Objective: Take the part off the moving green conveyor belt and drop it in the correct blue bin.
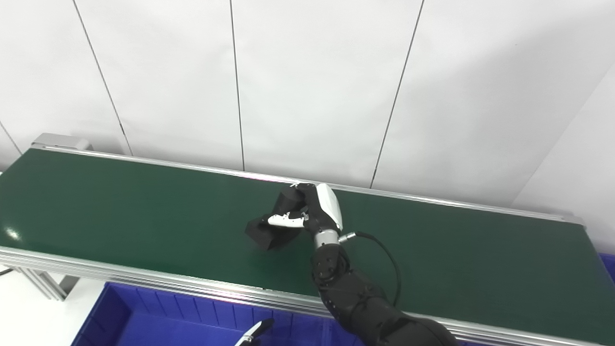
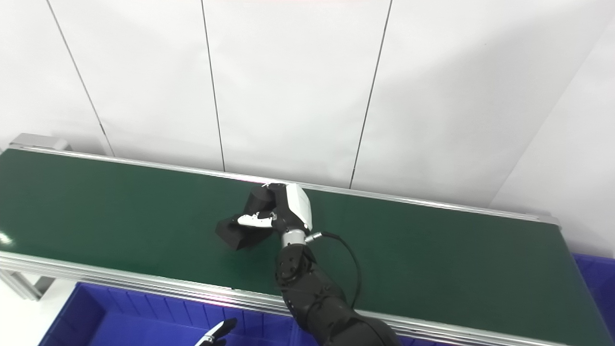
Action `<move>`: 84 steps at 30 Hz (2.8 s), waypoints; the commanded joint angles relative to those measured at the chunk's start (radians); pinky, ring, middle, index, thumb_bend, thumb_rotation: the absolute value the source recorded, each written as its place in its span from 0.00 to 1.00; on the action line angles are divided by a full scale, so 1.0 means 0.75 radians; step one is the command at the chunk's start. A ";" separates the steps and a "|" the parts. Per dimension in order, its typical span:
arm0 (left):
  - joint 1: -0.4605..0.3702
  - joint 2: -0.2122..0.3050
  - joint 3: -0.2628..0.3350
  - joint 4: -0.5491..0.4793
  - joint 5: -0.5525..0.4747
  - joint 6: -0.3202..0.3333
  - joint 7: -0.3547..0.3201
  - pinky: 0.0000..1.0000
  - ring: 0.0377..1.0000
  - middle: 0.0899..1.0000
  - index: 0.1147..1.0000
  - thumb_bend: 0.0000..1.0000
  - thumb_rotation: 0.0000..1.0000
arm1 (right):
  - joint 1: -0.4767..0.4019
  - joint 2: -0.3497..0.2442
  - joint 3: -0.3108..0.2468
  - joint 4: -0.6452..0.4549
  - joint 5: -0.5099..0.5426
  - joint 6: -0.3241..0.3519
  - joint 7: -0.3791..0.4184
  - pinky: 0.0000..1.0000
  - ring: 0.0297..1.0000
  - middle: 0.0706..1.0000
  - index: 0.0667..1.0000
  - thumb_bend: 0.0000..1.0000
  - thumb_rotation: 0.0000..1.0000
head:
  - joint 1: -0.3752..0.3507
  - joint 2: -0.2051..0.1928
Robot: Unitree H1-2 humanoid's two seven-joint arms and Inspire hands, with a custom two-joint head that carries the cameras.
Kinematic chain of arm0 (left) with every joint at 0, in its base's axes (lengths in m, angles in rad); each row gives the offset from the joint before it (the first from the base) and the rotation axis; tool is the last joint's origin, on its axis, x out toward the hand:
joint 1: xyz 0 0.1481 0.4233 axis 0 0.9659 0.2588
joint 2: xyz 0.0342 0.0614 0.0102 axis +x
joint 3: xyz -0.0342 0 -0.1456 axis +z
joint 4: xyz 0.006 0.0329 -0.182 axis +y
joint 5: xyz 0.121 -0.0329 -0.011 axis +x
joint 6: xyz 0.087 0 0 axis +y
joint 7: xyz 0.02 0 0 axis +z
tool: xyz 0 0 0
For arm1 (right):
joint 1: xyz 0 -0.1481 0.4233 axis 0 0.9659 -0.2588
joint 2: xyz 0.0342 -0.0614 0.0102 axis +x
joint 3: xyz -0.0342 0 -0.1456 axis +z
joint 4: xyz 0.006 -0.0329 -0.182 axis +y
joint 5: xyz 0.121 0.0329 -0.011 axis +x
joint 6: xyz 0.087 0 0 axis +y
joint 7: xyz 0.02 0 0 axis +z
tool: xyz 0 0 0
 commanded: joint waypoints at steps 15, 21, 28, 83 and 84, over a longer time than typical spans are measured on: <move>-0.005 -0.024 0.035 -0.058 -0.062 -0.056 -0.071 0.93 0.95 0.94 0.92 0.76 0.98 | 0.390 -0.053 -0.139 -0.904 0.086 -0.061 0.085 0.42 0.42 0.48 0.46 0.51 0.00 | -0.092 0.075; -0.018 -0.033 0.040 -0.078 -0.085 -0.056 -0.087 0.96 0.96 0.94 0.92 0.71 0.96 | 0.644 -0.100 -0.155 -1.381 0.079 0.078 0.213 0.43 0.43 0.46 0.45 0.51 0.00 | -0.101 0.140; -0.015 -0.058 0.074 -0.108 -0.074 -0.056 -0.099 0.92 0.94 0.92 0.90 0.71 0.94 | 0.943 -0.168 -0.170 -1.791 0.051 0.156 0.318 0.41 0.43 0.48 0.44 0.51 0.00 | -0.085 0.197; -0.054 -0.154 0.264 -0.140 -0.121 -0.054 -0.331 0.90 0.92 0.91 0.88 0.71 0.92 | 1.515 -0.339 -0.049 -1.632 -0.731 0.332 0.196 0.91 0.92 0.86 0.80 0.73 0.23 | -0.059 0.270; -0.055 -0.154 0.265 -0.139 -0.122 -0.054 -0.331 0.90 0.93 0.91 0.88 0.71 0.92 | 1.514 -0.340 -0.045 -1.629 -0.734 0.334 0.185 0.93 0.94 0.89 0.82 0.75 0.27 | -0.060 0.268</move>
